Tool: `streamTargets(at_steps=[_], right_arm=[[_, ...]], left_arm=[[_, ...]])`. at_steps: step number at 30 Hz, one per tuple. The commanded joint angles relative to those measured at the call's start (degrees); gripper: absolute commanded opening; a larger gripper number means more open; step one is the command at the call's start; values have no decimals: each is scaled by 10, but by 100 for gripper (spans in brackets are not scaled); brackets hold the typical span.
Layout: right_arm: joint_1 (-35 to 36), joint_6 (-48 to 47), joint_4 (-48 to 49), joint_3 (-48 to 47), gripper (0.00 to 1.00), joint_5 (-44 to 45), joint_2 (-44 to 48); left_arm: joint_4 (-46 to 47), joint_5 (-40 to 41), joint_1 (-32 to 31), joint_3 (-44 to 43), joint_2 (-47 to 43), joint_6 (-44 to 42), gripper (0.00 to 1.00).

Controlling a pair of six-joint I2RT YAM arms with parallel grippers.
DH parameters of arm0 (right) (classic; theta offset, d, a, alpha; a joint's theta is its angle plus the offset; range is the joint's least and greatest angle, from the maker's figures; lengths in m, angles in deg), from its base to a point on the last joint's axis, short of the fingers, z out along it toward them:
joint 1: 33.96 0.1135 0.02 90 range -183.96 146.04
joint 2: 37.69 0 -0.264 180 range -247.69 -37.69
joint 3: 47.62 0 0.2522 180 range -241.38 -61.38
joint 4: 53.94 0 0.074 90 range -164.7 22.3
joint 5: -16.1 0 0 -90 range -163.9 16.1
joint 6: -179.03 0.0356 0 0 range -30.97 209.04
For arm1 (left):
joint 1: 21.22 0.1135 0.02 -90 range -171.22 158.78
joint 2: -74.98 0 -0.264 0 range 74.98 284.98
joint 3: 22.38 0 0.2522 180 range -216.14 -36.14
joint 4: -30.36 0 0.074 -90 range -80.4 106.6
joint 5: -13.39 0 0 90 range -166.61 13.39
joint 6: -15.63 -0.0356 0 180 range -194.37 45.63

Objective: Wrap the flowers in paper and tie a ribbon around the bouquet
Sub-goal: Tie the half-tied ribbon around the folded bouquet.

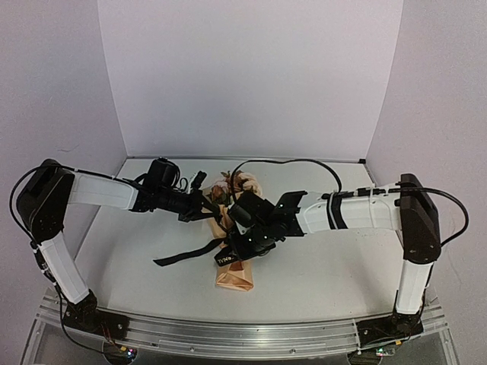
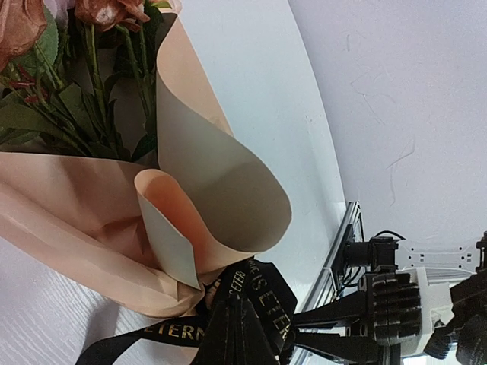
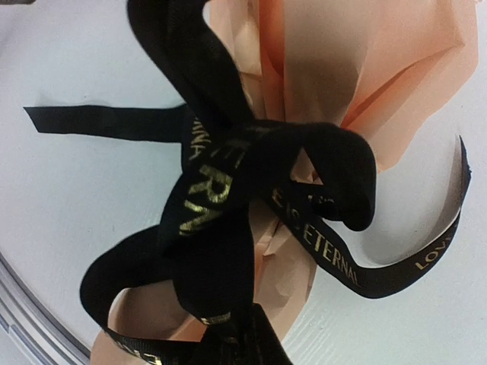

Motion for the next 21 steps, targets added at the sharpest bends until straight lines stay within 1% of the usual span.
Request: streamTargets(at_steps=[1,4,7,12,16,18,21], right_arm=[[-7,-21,-36,-11,14,-1,19],[-8,-22,-46,-14,19,10,17],[-11,-19,-52,-12,20,23,16],[-20,-9,-62,-1,11,57,19],[-29,-13,-62,1,3,63,16],[-30,-26,-62,-4,3,63,11],[-31,-43,-62,-10,7,79,6]], left_arm=[[1,11,3,10,-22,-12,0],[-6,15,3,9,-22,-16,0],[-12,23,3,10,-24,-16,0],[-18,40,3,19,-31,-11,0],[-13,42,3,27,-36,-6,0],[-13,42,3,29,-36,-7,0],[-16,43,2,31,-35,-10,0]])
